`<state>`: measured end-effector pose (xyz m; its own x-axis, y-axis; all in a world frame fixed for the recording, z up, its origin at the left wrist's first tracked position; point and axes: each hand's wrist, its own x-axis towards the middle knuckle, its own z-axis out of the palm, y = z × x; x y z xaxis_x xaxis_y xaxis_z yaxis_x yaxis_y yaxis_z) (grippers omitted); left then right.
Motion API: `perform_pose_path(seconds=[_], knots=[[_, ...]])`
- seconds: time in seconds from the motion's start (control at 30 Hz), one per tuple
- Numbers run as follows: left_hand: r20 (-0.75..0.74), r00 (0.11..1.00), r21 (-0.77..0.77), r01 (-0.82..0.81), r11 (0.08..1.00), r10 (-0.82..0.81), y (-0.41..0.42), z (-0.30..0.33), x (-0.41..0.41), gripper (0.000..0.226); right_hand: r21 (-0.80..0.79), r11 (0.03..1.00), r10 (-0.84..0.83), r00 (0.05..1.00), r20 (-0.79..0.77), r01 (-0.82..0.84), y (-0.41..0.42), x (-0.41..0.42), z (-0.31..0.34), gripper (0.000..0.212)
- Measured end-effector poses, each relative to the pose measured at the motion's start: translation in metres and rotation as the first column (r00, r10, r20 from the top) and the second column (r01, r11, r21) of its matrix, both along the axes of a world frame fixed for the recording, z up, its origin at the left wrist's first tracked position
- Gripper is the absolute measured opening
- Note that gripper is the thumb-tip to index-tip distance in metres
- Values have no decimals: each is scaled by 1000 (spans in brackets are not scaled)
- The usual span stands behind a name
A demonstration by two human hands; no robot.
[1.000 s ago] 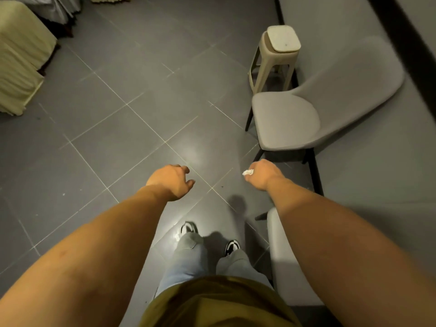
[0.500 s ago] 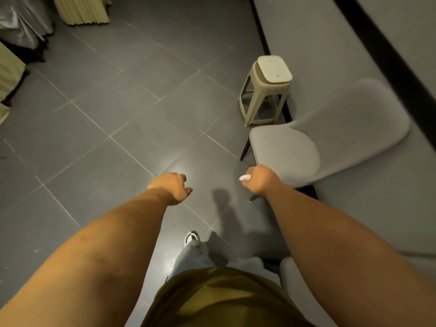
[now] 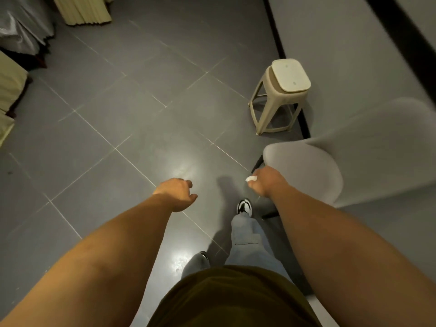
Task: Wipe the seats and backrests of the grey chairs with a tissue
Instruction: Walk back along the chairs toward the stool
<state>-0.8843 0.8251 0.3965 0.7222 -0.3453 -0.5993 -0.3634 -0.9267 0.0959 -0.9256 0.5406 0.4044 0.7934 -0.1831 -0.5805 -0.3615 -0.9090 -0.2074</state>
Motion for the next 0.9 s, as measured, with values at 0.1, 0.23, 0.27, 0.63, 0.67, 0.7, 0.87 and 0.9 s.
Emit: perform_pose_path(seconds=[0.1, 0.23, 0.27, 0.63, 0.67, 0.7, 0.87, 0.9], knots=[[-18, 995, 106, -96, 990, 98, 7, 2, 47, 55, 49, 999, 13, 1000, 14, -14, -13, 53, -9, 36], [48, 986, 129, -167, 977, 162, -27, 13, 116, 55, 100, 993, 64, 997, 51, -69, -40, 129, -11, 35], [58, 986, 112, -161, 981, 155, -44, 18, 132, 55, 115, 991, 65, 997, 51, -71, -49, 146, -9, 35], [184, 978, -156, -71, 985, 100, -154, 38, 266, 53, 47, 987, 153, 988, 1, -153, -96, 300, 4, 39], [163, 981, -137, -84, 987, 106, -147, 33, 280, 53, 46, 985, 164, 986, 5, -164, -93, 312, 3, 39], [139, 984, -106, -96, 990, 111, -138, 28, 294, 53, 44, 984, 170, 985, 7, -170, -91, 323, 3, 38], [29, 996, 70, -87, 994, 85, -94, -10, 369, 58, -1, 991, 137, 989, -48, -137, -98, 384, 2, 43], [14, 997, 66, -76, 995, 75, -89, -16, 388, 58, -18, 994, 110, 992, -59, -111, -101, 398, 2, 46]])
